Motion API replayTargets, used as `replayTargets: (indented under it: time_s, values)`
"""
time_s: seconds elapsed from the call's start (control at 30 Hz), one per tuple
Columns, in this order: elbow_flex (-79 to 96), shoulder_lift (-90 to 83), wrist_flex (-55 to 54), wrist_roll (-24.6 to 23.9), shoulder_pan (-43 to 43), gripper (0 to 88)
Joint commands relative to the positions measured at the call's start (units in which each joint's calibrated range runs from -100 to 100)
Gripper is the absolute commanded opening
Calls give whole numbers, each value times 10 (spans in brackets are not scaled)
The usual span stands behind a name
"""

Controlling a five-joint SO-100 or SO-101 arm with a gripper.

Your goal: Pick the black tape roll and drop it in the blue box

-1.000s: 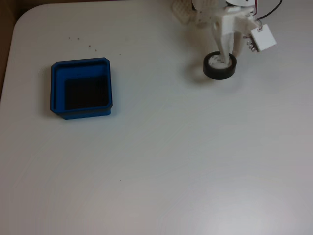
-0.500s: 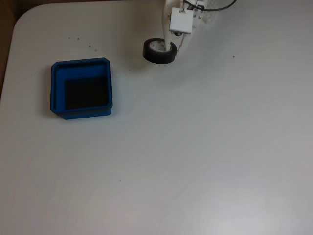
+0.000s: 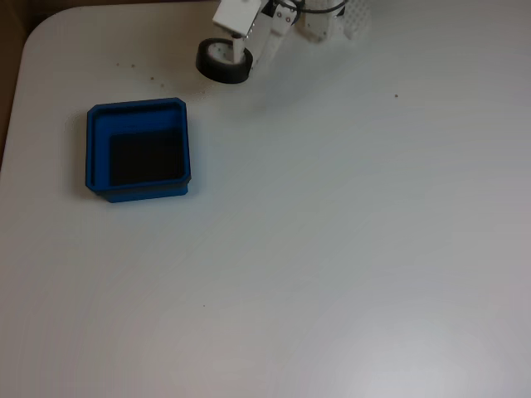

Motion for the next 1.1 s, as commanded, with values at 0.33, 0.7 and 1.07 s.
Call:
replayTargets:
  time_s: [0.33, 0.7, 1.07]
  values:
    - [-39, -14, -6, 1, 6, 13]
    - [-128, 127, -71, 1, 12, 13]
    - [-402, 373, -70, 1, 32, 13]
